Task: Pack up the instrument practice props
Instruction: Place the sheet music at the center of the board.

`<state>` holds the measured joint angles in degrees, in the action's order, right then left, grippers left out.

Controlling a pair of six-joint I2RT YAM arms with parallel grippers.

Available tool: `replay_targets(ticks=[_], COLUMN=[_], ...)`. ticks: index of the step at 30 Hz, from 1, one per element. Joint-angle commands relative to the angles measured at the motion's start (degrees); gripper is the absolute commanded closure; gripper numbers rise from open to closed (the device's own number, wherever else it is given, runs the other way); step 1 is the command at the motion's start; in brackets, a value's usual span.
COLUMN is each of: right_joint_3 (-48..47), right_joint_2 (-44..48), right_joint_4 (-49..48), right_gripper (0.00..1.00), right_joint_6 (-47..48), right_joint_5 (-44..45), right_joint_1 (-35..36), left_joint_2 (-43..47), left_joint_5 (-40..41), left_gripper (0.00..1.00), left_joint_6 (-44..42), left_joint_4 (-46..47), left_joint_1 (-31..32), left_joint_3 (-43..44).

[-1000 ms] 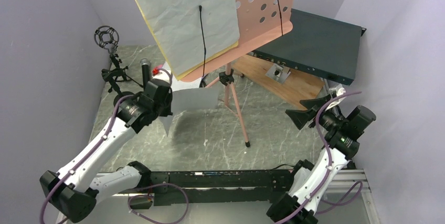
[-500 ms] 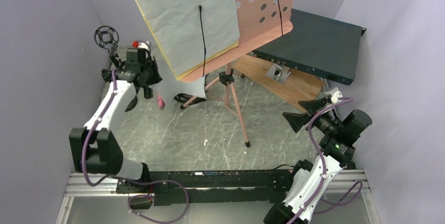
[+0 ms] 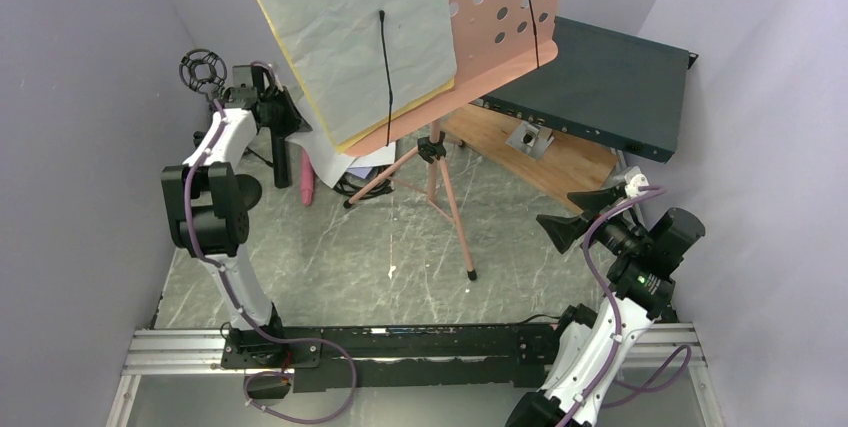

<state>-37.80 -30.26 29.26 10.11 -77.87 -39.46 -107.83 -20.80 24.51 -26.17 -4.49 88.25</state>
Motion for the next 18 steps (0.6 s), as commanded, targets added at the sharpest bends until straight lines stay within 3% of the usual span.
replay_targets(ticks=[1,8,12,18], right_joint_3=[-0.62,-0.22,0.03,0.29], right_joint_2=[0.42,0.66,0.70,0.62], right_joint_4=[-0.77,-1.35,-1.86,-2.36], right_gripper=[0.01,0.01,0.01,0.01], right_joint_6=[1.85,1.67,1.41,1.14], right_joint_5=[0.74,1.64,1.96,2.13], right_joint_1=[0.68,1.05,1.11,1.14], left_joint_2=[-3.26,-3.08,5.60,20.66], left_joint_5=[-4.00,-2.78,0.96,3.55], left_gripper=[0.90,0.48,0.25,0.01], left_joint_6=[0.40,1.27,1.61,3.06], left_joint_4=[-5.40,-7.35,-0.23,5.77], left_joint_1=[-0.48,-1.92,-2.65,-4.35], left_joint_3=[6.06,7.83,1.19,-9.72])
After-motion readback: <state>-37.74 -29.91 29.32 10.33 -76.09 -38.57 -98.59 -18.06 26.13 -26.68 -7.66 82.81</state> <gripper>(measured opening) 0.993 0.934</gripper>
